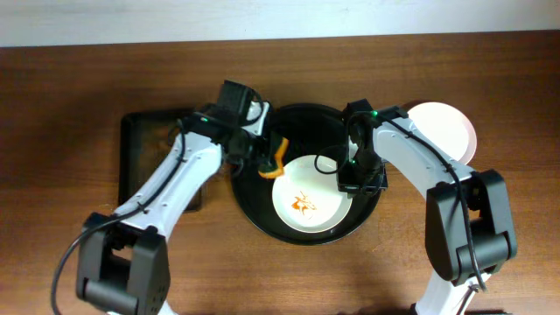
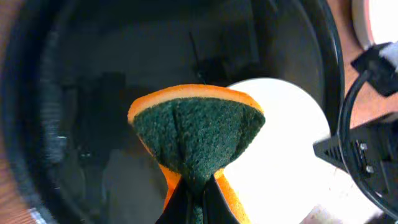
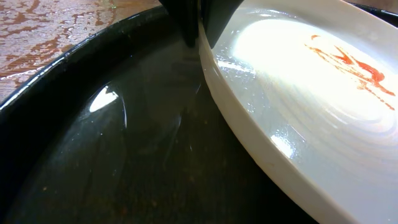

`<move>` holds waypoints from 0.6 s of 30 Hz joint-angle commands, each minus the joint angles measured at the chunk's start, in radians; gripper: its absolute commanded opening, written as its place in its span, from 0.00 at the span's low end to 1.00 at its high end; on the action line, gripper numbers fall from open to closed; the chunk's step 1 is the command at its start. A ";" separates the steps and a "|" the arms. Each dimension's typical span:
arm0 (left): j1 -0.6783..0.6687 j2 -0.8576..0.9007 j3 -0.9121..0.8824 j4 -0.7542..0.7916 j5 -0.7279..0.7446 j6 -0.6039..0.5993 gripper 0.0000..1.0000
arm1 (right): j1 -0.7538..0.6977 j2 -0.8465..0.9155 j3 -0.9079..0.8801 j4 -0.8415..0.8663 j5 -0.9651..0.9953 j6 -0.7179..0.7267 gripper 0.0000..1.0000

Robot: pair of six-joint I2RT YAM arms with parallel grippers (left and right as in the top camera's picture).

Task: Clean dirty plates on tray and stack at the side
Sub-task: 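Scrub the last plate with the sponge in the left gripper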

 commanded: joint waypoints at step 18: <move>-0.195 0.267 -0.153 0.135 0.354 -0.131 0.00 | 0.003 -0.015 -0.002 0.002 0.032 -0.006 0.04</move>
